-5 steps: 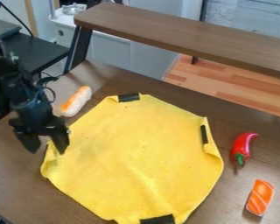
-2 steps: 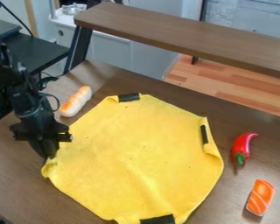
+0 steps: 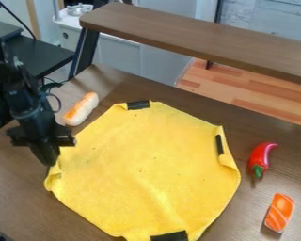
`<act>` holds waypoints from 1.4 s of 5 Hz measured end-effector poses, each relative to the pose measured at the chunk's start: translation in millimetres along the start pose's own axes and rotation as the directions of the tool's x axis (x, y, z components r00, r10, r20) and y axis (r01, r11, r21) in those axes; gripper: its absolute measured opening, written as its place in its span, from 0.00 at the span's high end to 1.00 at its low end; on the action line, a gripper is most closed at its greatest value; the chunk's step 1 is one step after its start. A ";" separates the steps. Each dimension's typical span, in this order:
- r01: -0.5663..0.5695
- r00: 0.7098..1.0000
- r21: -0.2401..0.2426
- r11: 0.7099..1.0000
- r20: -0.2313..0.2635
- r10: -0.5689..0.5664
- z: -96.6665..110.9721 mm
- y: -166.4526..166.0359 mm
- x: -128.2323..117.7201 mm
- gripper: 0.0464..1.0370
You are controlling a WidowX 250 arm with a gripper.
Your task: The robot folded the cloth from left to right
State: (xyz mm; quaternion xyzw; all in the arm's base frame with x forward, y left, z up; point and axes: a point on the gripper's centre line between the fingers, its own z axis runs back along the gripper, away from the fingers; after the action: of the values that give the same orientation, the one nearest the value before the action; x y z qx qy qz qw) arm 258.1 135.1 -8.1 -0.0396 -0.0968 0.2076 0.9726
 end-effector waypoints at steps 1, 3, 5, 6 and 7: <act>0.005 1.000 -0.036 0.999 0.018 -0.005 11.0 -3.6 2.8 0.99; -0.067 0.997 0.018 0.998 -0.033 0.067 4.2 10.0 3.8 0.61; -0.061 0.992 0.088 0.994 -0.101 0.070 -27.3 7.1 2.0 0.10; -0.056 0.992 0.085 0.995 -0.111 0.065 -33.0 2.7 1.7 0.38; -0.079 0.988 0.057 0.995 -0.127 0.086 -31.8 2.6 0.9 0.71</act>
State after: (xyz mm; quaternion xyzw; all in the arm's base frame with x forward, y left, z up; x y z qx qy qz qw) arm 264.5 136.6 -39.4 -0.0317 -0.0267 0.2473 0.9681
